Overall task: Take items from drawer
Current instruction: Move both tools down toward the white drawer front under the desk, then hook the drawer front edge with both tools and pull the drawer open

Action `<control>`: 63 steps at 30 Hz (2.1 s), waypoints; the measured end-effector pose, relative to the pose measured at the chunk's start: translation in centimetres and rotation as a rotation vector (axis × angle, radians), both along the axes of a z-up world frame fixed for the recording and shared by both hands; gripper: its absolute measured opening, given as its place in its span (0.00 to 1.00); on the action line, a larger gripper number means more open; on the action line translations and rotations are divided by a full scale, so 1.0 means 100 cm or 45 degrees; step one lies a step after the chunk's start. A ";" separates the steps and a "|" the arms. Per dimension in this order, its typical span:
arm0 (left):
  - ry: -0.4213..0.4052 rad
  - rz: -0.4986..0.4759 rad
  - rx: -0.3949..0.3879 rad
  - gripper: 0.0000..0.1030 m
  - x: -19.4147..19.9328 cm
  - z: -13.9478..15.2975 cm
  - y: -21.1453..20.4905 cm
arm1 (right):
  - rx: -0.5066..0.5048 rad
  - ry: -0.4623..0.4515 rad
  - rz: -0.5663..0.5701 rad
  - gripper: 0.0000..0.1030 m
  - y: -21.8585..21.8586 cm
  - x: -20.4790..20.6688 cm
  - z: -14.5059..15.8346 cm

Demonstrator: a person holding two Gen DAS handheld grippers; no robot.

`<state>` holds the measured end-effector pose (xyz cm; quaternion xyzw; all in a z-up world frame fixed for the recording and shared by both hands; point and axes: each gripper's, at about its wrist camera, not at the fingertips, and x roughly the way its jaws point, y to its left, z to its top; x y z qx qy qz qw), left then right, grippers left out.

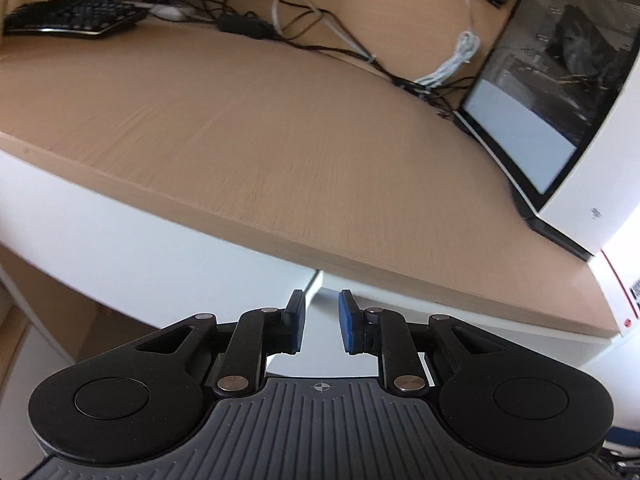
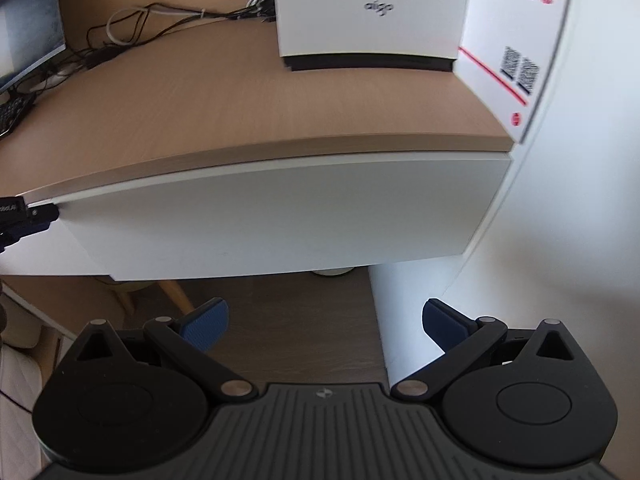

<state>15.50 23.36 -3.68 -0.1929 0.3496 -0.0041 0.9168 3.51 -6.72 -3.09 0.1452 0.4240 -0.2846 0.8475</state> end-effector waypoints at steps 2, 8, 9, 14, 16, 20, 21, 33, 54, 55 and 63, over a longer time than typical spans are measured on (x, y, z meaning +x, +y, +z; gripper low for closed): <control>-0.012 -0.019 -0.023 0.19 0.000 0.002 0.005 | -0.014 0.003 0.003 1.00 0.002 0.002 -0.001; 0.007 0.063 -0.066 0.19 0.006 0.006 0.017 | 0.019 0.001 -0.014 1.00 0.000 0.007 -0.007; 0.010 0.074 -0.071 0.19 0.007 0.006 0.018 | 0.022 0.002 -0.014 1.00 0.001 0.007 -0.007; 0.017 0.031 -0.025 0.19 0.011 0.007 0.012 | 0.028 -0.003 -0.009 1.00 0.003 0.008 -0.010; 0.011 0.014 -0.024 0.19 0.012 0.006 0.011 | 0.026 -0.001 -0.007 1.00 0.004 0.008 -0.011; 0.003 -0.022 -0.021 0.20 0.013 0.005 0.010 | 0.032 0.005 -0.010 1.00 0.006 0.005 -0.013; 0.002 -0.031 -0.018 0.20 0.014 0.005 0.009 | 0.031 0.009 -0.012 1.00 0.006 0.005 -0.014; 0.007 -0.162 -0.057 0.31 0.021 -0.001 0.016 | 0.034 0.045 0.004 1.00 0.011 0.008 -0.020; 0.054 -0.282 -0.033 0.44 0.023 0.004 0.011 | -0.047 -0.011 0.045 1.00 0.008 0.034 -0.006; 0.054 -0.282 -0.030 0.44 0.022 0.004 0.010 | -0.059 -0.019 0.052 1.00 0.006 0.038 -0.003; 0.062 -0.271 -0.037 0.44 0.019 0.004 0.009 | -0.205 -0.178 0.113 0.82 -0.013 0.077 0.020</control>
